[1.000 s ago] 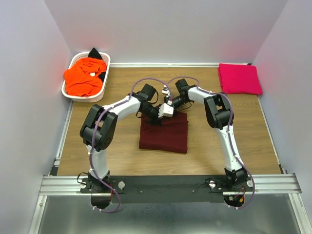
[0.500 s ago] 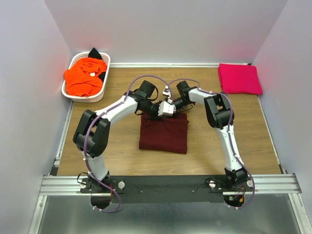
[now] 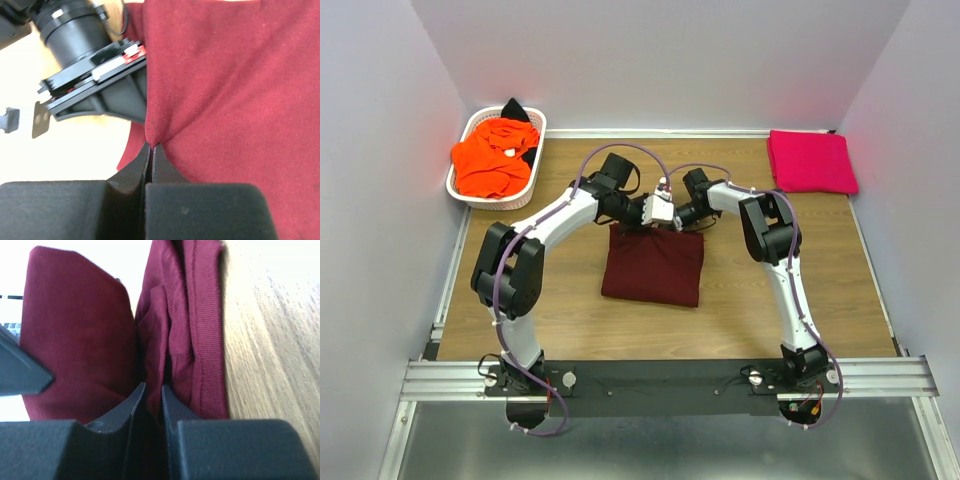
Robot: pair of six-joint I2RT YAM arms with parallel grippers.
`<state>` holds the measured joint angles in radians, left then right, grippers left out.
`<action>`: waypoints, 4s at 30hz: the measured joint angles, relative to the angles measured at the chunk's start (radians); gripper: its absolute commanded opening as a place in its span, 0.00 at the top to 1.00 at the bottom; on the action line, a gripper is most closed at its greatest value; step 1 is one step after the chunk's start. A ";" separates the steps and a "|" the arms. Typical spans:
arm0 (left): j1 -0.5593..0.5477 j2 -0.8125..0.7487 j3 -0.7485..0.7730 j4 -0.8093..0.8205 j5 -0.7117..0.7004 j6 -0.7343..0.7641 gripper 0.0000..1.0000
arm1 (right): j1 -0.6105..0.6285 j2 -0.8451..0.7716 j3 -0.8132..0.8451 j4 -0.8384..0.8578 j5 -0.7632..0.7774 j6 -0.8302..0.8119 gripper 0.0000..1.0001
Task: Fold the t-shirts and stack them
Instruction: Fold the tshirt
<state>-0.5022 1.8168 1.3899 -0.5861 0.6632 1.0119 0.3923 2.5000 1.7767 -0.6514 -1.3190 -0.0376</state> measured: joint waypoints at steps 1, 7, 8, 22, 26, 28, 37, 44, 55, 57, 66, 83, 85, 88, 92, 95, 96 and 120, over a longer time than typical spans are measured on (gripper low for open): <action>0.005 0.003 0.003 0.001 0.000 0.002 1.00 | 0.000 0.000 -0.001 0.000 -0.002 -0.001 0.75; 0.024 0.016 0.007 0.022 -0.001 0.010 1.00 | 0.000 0.000 -0.005 0.000 -0.008 -0.005 0.75; 0.025 0.016 0.007 0.026 -0.001 0.011 1.00 | 0.000 0.000 -0.005 0.000 -0.009 -0.005 0.75; 0.024 0.018 -0.076 0.090 0.001 0.039 1.00 | 0.001 -0.004 0.037 -0.023 0.082 -0.031 0.69; 0.017 0.018 -0.147 0.090 0.001 0.043 1.00 | 0.002 -0.010 0.063 -0.031 0.120 -0.050 0.65; 0.011 0.018 -0.171 0.098 0.001 0.042 1.00 | 0.002 -0.018 0.080 -0.033 0.150 -0.061 0.65; -0.039 0.014 -0.224 0.132 0.005 0.032 1.00 | 0.001 -0.021 0.181 -0.027 0.245 -0.088 0.66; -0.066 -0.015 -0.284 0.139 0.045 -0.007 1.00 | 0.002 -0.018 0.174 -0.020 0.257 -0.108 0.69; -0.123 -0.121 -0.347 0.122 0.093 -0.121 1.00 | 0.089 -0.023 0.046 -0.016 0.144 -0.144 0.73; -0.129 -0.142 -0.346 0.121 0.093 -0.134 1.00 | 0.107 -0.023 0.033 -0.016 0.127 -0.148 0.73; -0.127 -0.152 -0.291 0.113 0.073 -0.142 1.00 | 0.119 -0.047 -0.042 0.004 0.089 -0.186 0.75; -0.118 -0.151 -0.224 0.137 0.026 -0.105 1.00 | 0.119 -0.084 -0.116 0.057 0.071 -0.260 0.76; -0.112 -0.148 -0.219 0.145 0.025 -0.103 1.00 | 0.119 -0.087 -0.120 0.060 0.071 -0.266 0.76; -0.098 -0.142 -0.218 0.151 0.024 -0.100 1.00 | 0.119 -0.089 -0.124 0.062 0.068 -0.271 0.76; -0.084 -0.128 -0.227 0.174 0.017 -0.099 1.00 | 0.119 -0.089 -0.124 0.063 0.068 -0.271 0.76; -0.079 -0.128 -0.252 0.202 0.013 -0.095 0.99 | 0.119 -0.089 -0.124 0.063 0.069 -0.271 0.75; -0.079 -0.128 -0.261 0.208 0.012 -0.092 0.97 | 0.119 -0.090 -0.124 0.062 0.069 -0.271 0.71; -0.107 -0.294 -0.335 0.120 0.042 -0.074 0.45 | 0.125 -0.131 0.117 -0.035 0.472 -0.212 0.20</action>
<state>-0.6090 1.5230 1.0554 -0.4660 0.7052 0.9382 0.5171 2.3688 1.8942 -0.6861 -0.8471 -0.2493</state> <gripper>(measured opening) 0.545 0.752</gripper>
